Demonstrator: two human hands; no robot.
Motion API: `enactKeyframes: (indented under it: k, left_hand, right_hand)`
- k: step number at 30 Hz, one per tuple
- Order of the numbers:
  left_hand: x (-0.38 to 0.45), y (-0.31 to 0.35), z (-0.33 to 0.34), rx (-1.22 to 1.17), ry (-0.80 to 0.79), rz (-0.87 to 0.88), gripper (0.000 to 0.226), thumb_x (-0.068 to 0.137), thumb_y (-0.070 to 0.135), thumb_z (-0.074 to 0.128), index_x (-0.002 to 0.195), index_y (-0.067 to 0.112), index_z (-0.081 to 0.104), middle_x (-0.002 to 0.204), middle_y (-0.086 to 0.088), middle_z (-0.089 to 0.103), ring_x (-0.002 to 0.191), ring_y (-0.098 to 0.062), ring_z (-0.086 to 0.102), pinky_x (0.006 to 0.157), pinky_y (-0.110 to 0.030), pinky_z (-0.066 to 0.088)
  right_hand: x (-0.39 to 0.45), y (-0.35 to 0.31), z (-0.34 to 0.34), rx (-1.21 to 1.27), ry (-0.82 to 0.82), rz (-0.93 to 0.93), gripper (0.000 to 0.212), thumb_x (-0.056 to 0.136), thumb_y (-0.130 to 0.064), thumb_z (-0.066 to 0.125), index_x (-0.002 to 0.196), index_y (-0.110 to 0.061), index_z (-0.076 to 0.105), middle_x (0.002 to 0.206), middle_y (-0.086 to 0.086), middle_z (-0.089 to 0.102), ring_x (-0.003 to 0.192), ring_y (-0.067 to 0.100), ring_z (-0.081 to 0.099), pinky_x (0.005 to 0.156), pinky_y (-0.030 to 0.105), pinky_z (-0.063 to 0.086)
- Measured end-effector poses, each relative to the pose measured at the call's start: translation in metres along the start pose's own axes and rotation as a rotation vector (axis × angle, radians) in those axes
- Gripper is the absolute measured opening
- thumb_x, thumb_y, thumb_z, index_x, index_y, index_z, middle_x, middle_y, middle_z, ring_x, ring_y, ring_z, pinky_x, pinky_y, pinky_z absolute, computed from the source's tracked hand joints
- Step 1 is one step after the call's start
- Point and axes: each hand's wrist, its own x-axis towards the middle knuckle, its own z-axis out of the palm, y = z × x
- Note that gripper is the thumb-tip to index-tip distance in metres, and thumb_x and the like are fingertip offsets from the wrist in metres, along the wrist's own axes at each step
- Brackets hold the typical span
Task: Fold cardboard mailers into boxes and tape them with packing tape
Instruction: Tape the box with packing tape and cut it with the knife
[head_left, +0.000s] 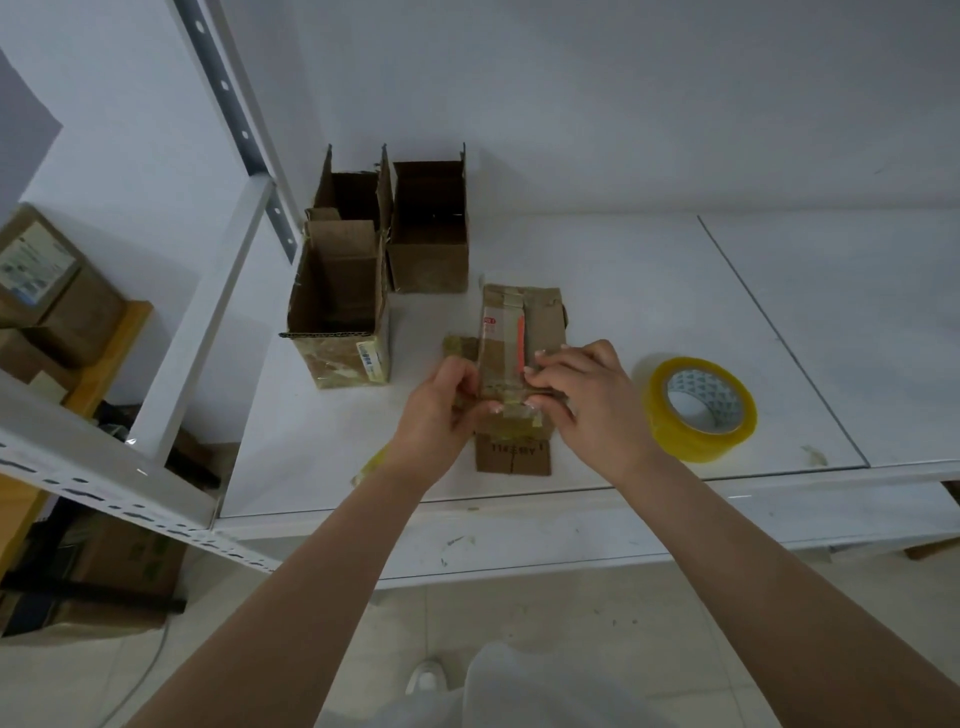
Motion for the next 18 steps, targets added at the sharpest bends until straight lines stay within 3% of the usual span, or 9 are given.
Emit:
enactKeyframes:
  k: [2,5,8,10,12,15,16,18]
  left_hand:
    - [0.002,0.0,0.001,0.03,-0.007,0.023,0.032,0.084,0.014,0.072,0.088,0.02,0.041,0.088,0.002,0.05,0.074,-0.022,0.059,0.064,-0.044,0.056]
    - [0.005,0.001,-0.004,0.106,-0.102,0.005,0.038,0.081,0.012,0.075,0.09,0.02,0.039,0.093,-0.004,0.053,0.078,-0.025,0.06,0.069,-0.046,0.056]
    - [0.006,0.011,-0.01,0.162,-0.065,0.034,0.044,0.076,0.029,0.079,0.1,0.017,0.043,0.103,0.001,0.05,0.089,-0.02,0.057,0.077,-0.034,0.056]
    - [0.012,0.025,-0.01,0.202,-0.041,0.165,0.054,0.078,0.045,0.07,0.114,0.01,0.051,0.118,-0.003,0.051,0.108,-0.019,0.053,0.09,-0.026,0.049]
    - [0.019,0.034,-0.005,0.276,-0.161,0.234,0.054,0.087,0.038,0.063,0.131,0.008,0.052,0.139,-0.008,0.049,0.136,-0.024,0.039,0.107,-0.029,0.036]
    - [0.021,0.036,0.002,0.34,-0.235,0.217,0.048,0.094,0.02,0.059,0.139,0.006,0.05,0.149,-0.009,0.043,0.147,-0.023,0.019,0.115,-0.022,0.012]
    - [0.022,0.035,0.003,0.348,-0.23,0.211,0.047,0.095,0.02,0.058,0.139,0.006,0.05,0.15,-0.009,0.042,0.148,-0.023,0.018,0.115,-0.021,0.009]
    - [0.021,0.033,0.004,0.363,-0.221,0.225,0.047,0.095,0.021,0.058,0.139,0.006,0.05,0.15,-0.009,0.041,0.148,-0.023,0.017,0.117,-0.022,0.009]
  right_hand:
    - [0.001,0.002,0.0,0.009,-0.02,0.002,0.023,0.075,-0.018,0.081,0.096,-0.009,0.076,0.102,0.004,0.073,0.09,0.032,0.055,0.076,0.031,0.046]
    - [0.002,0.008,-0.002,0.026,-0.066,0.01,0.025,0.076,-0.02,0.079,0.1,-0.011,0.076,0.108,0.002,0.072,0.094,0.031,0.052,0.08,0.026,0.041]
    - [-0.001,0.006,0.0,0.016,-0.048,0.028,0.024,0.077,-0.018,0.078,0.1,-0.011,0.075,0.108,0.003,0.071,0.094,0.032,0.052,0.081,0.025,0.039]
    - [-0.002,0.002,0.004,0.027,-0.002,0.034,0.02,0.079,-0.013,0.076,0.099,-0.008,0.075,0.106,0.005,0.072,0.092,0.035,0.053,0.082,0.024,0.038]
    - [-0.005,0.0,0.008,0.06,0.031,0.052,0.023,0.082,-0.009,0.073,0.104,-0.006,0.073,0.109,0.008,0.071,0.098,0.038,0.055,0.087,0.032,0.046]
    - [-0.02,-0.002,0.011,0.175,0.036,0.241,0.04,0.088,-0.015,0.069,0.125,-0.001,0.059,0.129,0.016,0.059,0.117,0.034,0.051,0.095,0.039,0.047]
    - [-0.026,-0.004,0.011,0.178,0.061,0.338,0.044,0.088,-0.021,0.07,0.125,-0.001,0.057,0.128,0.017,0.057,0.117,0.031,0.052,0.093,0.038,0.048]
    - [-0.032,-0.007,0.013,0.051,0.102,0.457,0.037,0.086,-0.034,0.071,0.105,-0.003,0.064,0.106,0.014,0.064,0.098,0.03,0.059,0.076,0.039,0.051]
